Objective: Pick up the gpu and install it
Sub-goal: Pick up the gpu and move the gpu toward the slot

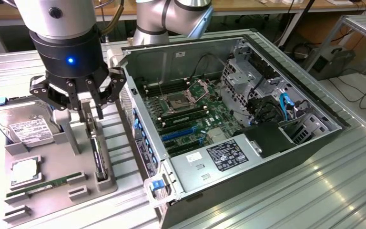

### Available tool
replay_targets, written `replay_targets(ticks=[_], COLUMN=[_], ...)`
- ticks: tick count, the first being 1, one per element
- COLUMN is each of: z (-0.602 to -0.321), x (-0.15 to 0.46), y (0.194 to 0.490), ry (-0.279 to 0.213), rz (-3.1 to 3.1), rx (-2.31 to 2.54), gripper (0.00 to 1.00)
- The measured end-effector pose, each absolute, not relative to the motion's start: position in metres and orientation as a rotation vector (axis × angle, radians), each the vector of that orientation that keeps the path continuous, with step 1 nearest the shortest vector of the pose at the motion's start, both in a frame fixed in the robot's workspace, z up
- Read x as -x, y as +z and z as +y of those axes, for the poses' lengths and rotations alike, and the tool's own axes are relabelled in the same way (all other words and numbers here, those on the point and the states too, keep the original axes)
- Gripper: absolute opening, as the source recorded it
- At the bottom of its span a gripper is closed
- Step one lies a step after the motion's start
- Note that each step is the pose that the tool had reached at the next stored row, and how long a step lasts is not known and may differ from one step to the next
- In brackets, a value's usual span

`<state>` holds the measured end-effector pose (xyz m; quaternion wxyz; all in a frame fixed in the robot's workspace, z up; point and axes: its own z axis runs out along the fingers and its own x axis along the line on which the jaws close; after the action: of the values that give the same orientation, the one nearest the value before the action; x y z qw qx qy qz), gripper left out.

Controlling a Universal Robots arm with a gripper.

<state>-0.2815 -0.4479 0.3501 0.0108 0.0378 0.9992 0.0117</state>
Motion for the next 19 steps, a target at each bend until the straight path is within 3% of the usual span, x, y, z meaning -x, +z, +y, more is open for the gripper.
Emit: replay_targets(ticks=[4, 8, 19], z=[-0.448, -0.448, -0.448], x=[0.282, 0.292, 0.292], y=[0.340, 0.294, 0.271], ry=[0.037, 0.037, 0.037], rz=[3.117, 3.117, 3.118], rx=[-0.120, -0.120, -0.108], gripper=[0.36, 0.36, 0.36])
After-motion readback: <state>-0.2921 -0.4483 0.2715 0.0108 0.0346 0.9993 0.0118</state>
